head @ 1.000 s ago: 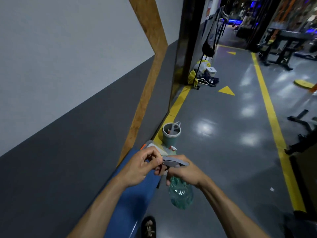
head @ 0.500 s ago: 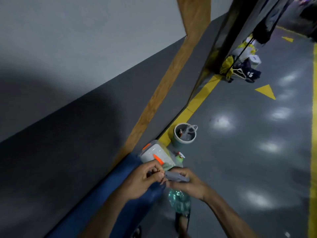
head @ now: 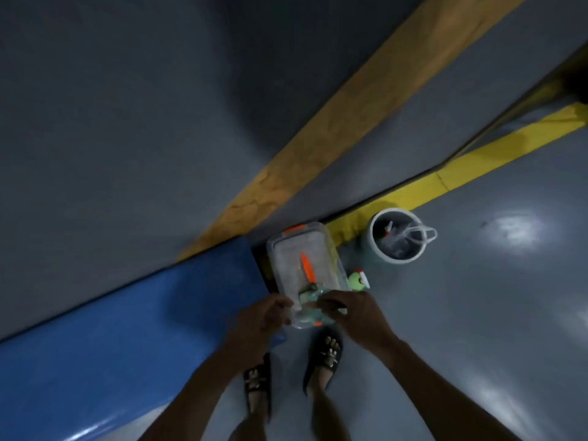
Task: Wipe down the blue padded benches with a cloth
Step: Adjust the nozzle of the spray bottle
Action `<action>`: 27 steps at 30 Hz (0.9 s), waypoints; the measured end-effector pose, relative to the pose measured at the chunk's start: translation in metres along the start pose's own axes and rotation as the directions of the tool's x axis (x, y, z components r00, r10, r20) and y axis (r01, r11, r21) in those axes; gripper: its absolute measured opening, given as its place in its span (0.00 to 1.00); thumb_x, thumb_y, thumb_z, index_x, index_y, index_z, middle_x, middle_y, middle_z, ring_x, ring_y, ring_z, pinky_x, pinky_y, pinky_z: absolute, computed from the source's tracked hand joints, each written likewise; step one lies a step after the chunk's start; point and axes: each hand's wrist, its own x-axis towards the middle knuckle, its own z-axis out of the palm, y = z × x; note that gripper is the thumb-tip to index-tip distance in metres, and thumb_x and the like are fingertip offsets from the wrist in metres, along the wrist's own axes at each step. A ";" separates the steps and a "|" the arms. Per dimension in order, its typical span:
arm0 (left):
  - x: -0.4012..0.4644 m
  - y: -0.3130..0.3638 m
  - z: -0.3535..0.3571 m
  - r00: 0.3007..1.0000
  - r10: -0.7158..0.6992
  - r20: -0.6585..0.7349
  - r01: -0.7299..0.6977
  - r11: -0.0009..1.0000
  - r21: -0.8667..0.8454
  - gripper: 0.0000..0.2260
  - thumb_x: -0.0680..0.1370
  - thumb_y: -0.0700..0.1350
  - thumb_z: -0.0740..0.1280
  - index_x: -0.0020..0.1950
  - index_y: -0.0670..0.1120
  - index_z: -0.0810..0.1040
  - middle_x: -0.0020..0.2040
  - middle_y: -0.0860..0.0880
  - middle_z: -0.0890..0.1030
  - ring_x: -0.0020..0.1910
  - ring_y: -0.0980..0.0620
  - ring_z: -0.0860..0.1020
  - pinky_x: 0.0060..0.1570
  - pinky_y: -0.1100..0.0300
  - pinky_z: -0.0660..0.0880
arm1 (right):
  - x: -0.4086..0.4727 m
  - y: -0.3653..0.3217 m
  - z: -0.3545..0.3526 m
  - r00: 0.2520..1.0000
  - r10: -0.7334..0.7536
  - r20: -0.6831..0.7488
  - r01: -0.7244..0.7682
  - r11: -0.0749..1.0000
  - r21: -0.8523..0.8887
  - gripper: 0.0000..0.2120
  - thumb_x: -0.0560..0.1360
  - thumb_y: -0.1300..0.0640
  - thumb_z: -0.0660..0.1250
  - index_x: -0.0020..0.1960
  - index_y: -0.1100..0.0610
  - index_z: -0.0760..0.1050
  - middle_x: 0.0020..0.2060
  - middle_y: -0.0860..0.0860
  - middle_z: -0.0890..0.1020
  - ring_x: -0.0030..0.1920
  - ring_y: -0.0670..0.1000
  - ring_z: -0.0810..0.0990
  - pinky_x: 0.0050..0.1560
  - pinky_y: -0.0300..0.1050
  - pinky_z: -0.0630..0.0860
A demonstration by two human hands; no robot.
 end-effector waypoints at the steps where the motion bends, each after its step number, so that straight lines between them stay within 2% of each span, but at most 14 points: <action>1: 0.010 -0.012 0.005 0.999 -0.029 -0.037 0.028 0.999 -0.025 0.13 0.78 0.60 0.62 0.58 0.56 0.78 0.49 0.58 0.82 0.49 0.59 0.82 0.48 0.61 0.78 | 0.012 0.022 0.002 1.000 0.010 -0.011 -0.010 0.999 -0.038 0.08 0.73 0.50 0.68 0.51 0.44 0.83 0.45 0.39 0.85 0.45 0.37 0.82 0.48 0.44 0.78; 5: 0.053 -0.066 0.018 0.973 -0.179 -0.143 0.164 0.980 -0.111 0.09 0.80 0.50 0.62 0.57 0.61 0.78 0.44 0.52 0.83 0.47 0.50 0.83 0.48 0.53 0.78 | 0.070 0.099 0.011 0.997 0.017 -0.079 -0.029 0.987 -0.161 0.08 0.74 0.52 0.66 0.49 0.46 0.83 0.44 0.42 0.85 0.44 0.42 0.83 0.44 0.43 0.78; 7: 0.072 -0.090 0.024 0.959 -0.221 -0.176 0.200 0.971 -0.128 0.10 0.80 0.49 0.62 0.56 0.62 0.78 0.45 0.52 0.84 0.46 0.51 0.83 0.47 0.54 0.77 | 0.100 0.129 0.019 0.996 -0.022 -0.083 0.004 0.976 -0.219 0.05 0.74 0.53 0.67 0.45 0.47 0.82 0.41 0.45 0.85 0.42 0.45 0.84 0.40 0.45 0.78; 10: 0.094 -0.123 0.035 0.945 -0.252 -0.209 0.233 0.966 -0.109 0.12 0.83 0.44 0.61 0.56 0.61 0.77 0.46 0.57 0.85 0.41 0.54 0.82 0.45 0.57 0.77 | 0.142 0.169 0.036 0.996 -0.056 -0.068 0.035 0.959 -0.280 0.05 0.74 0.59 0.69 0.45 0.51 0.82 0.38 0.49 0.85 0.39 0.52 0.84 0.35 0.47 0.78; 14: 0.113 -0.155 0.050 0.933 -0.276 -0.229 0.254 0.959 -0.123 0.14 0.84 0.42 0.61 0.55 0.62 0.78 0.46 0.57 0.85 0.41 0.53 0.82 0.45 0.57 0.77 | 0.190 0.211 0.059 1.000 -0.017 -0.014 0.011 0.941 -0.337 0.05 0.73 0.58 0.70 0.48 0.51 0.81 0.40 0.53 0.85 0.40 0.57 0.83 0.37 0.47 0.78; 18: 0.124 -0.175 0.057 0.921 -0.311 -0.234 0.281 0.948 -0.153 0.13 0.83 0.41 0.60 0.56 0.59 0.79 0.46 0.56 0.85 0.41 0.52 0.82 0.47 0.54 0.78 | 0.219 0.242 0.083 1.000 -0.004 0.010 0.008 0.921 -0.390 0.08 0.74 0.52 0.66 0.53 0.47 0.77 0.42 0.51 0.84 0.39 0.57 0.82 0.38 0.52 0.80; 21: 0.128 -0.186 0.057 0.910 -0.335 -0.245 0.304 0.940 -0.156 0.13 0.83 0.41 0.60 0.56 0.58 0.79 0.46 0.56 0.85 0.41 0.53 0.82 0.46 0.55 0.78 | 0.225 0.251 0.093 1.000 0.005 0.005 -0.002 0.886 -0.463 0.07 0.75 0.53 0.66 0.53 0.47 0.77 0.41 0.52 0.84 0.38 0.58 0.82 0.36 0.52 0.80; 27: 0.135 -0.194 0.049 0.913 -0.329 -0.241 0.298 0.942 -0.156 0.12 0.84 0.43 0.60 0.55 0.59 0.79 0.46 0.55 0.85 0.41 0.52 0.83 0.45 0.56 0.78 | 0.234 0.250 0.100 1.000 0.029 0.009 -0.020 0.837 -0.547 0.10 0.75 0.57 0.66 0.54 0.48 0.79 0.43 0.54 0.85 0.41 0.60 0.83 0.40 0.54 0.81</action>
